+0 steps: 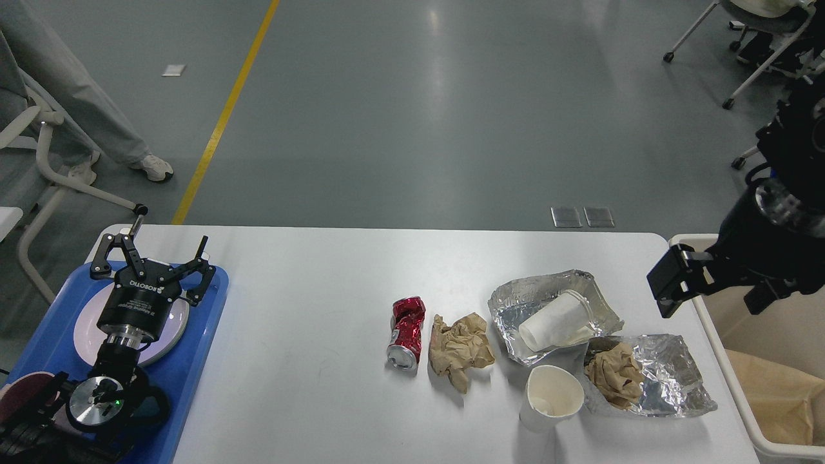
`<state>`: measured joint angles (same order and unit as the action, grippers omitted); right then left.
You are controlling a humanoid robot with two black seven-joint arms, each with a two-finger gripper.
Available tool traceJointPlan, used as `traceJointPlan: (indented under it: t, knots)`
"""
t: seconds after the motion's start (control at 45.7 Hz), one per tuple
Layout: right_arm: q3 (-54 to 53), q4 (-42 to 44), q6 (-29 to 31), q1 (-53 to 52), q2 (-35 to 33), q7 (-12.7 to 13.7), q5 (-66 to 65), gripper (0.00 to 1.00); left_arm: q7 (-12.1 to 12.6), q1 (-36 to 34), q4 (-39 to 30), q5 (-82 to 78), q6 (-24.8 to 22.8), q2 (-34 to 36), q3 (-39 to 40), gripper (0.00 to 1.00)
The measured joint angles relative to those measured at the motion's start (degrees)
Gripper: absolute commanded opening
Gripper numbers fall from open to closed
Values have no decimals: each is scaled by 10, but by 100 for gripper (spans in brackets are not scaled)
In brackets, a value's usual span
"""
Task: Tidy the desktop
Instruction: 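Move the right gripper to the crumpled foil and grasp it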
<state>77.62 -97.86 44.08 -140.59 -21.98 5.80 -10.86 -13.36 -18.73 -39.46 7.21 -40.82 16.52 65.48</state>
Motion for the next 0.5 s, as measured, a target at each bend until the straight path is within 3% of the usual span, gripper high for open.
traceJointPlan:
  t: [0.088,0.175,0.503]
  knots:
    - [-4,-17,-3,-34,39,0,41,92,0,0,0,0,1,0,0,96]
    - [-10,-21,-17,-43,73,-1,65,100,0,0,0,0,1,0,0,96]
    - [-81,-9,-35,2,90,-3,74,100,0,0,0,0,-1,0,0,96]
